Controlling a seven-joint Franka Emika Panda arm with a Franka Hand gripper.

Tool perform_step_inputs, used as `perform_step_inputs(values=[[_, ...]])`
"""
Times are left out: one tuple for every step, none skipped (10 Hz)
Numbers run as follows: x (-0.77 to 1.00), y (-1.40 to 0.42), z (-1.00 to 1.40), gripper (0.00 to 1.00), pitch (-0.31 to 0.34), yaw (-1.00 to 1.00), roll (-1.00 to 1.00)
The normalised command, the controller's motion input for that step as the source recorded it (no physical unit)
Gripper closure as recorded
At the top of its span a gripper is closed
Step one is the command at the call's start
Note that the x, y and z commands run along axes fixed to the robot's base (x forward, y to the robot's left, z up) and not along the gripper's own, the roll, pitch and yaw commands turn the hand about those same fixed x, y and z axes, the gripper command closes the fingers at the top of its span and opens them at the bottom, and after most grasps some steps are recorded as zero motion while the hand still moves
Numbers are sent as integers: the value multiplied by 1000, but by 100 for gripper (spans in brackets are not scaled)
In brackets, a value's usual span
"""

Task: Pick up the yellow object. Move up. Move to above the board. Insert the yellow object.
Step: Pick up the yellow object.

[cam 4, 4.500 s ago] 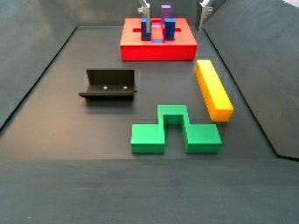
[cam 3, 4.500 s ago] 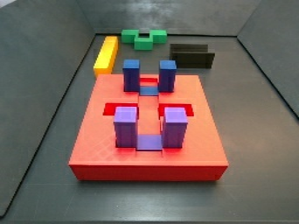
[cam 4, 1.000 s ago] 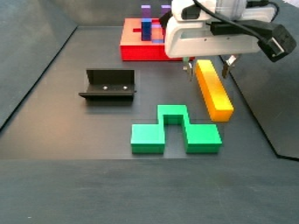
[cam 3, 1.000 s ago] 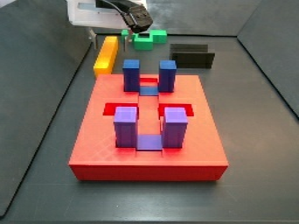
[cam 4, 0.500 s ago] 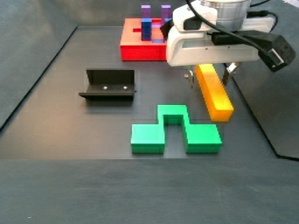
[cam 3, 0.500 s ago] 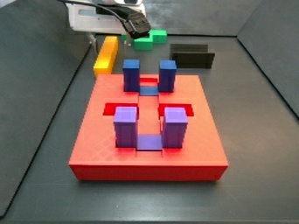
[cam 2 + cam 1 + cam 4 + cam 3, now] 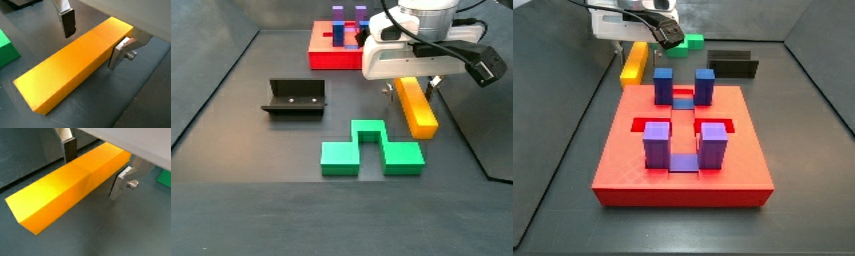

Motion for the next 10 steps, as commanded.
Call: perform_step_inputs(values=[[0,0,0,100,0,0,0],[0,0,0,100,0,0,0],[0,0,0,100,0,0,0],[0,0,0,100,0,0,0],[0,0,0,100,0,0,0],[0,0,0,100,0,0,0],[0,0,0,100,0,0,0],[0,0,0,100,0,0,0],[0,0,0,100,0,0,0],[0,0,0,100,0,0,0]])
